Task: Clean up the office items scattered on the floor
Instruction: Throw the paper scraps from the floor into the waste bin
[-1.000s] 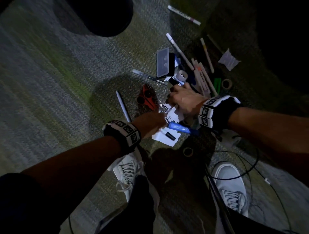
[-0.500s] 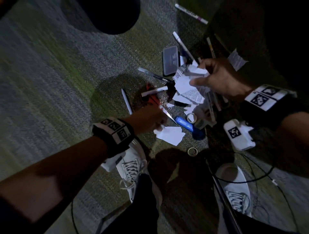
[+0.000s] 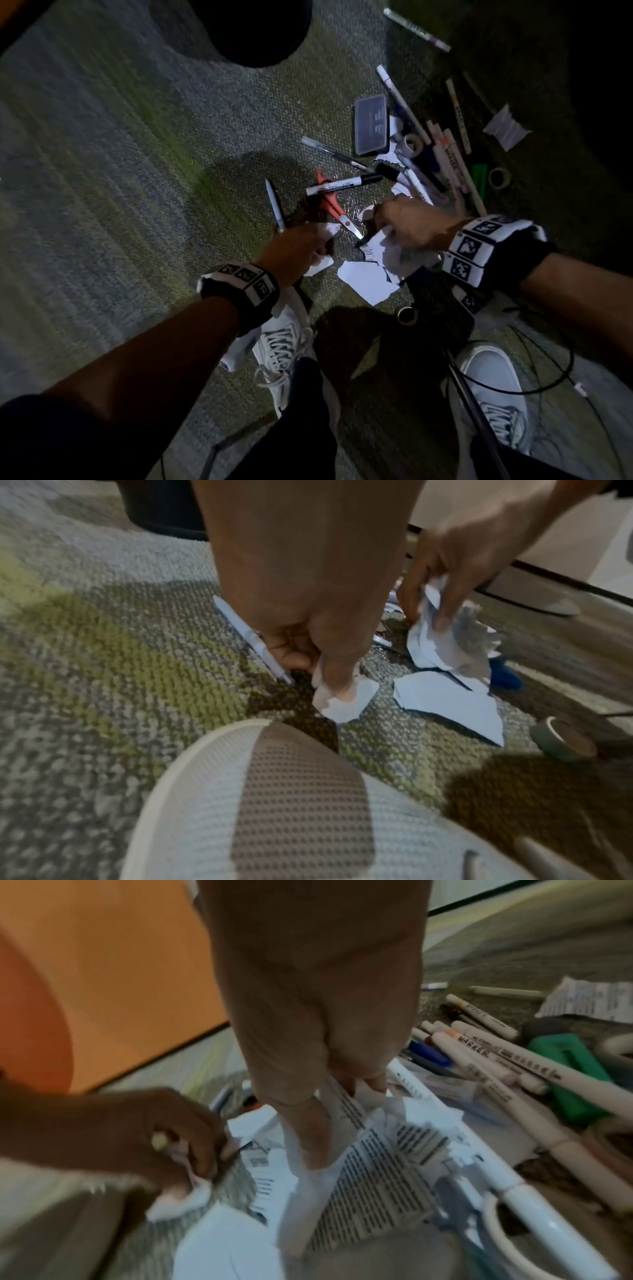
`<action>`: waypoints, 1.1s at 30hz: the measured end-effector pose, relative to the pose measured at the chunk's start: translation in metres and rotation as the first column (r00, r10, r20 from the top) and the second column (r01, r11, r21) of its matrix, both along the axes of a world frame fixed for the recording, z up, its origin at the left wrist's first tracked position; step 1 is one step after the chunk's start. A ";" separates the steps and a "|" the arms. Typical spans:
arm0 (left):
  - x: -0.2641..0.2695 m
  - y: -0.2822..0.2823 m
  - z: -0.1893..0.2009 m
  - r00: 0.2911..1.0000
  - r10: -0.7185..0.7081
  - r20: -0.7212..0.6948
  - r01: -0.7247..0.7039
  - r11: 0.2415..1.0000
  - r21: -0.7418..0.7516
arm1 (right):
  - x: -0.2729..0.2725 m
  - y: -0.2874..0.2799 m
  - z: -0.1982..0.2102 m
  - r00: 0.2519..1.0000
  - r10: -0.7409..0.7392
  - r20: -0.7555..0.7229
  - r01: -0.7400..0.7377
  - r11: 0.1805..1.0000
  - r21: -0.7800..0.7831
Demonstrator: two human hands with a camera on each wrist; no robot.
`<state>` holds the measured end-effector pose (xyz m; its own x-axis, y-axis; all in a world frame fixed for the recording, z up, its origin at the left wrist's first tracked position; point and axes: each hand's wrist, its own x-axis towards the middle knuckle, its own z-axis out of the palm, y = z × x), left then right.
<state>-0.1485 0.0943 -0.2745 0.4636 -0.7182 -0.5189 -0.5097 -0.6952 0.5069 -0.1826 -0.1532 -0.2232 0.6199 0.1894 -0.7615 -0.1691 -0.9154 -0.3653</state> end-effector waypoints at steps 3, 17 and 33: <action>0.002 0.001 -0.004 0.999 -0.045 0.022 0.045 0.999 -0.005 | -0.006 -0.008 -0.006 0.999 -0.026 0.020 0.025 0.999 0.038; 0.017 -0.015 0.003 0.979 0.167 0.120 -0.157 0.984 -0.085 | 0.002 0.006 -0.032 0.941 -0.229 0.247 0.223 0.973 0.051; 0.097 -0.022 0.133 0.783 0.580 -0.224 -0.613 0.664 -0.427 | 0.024 -0.097 0.084 0.420 -0.871 0.256 0.733 0.492 0.470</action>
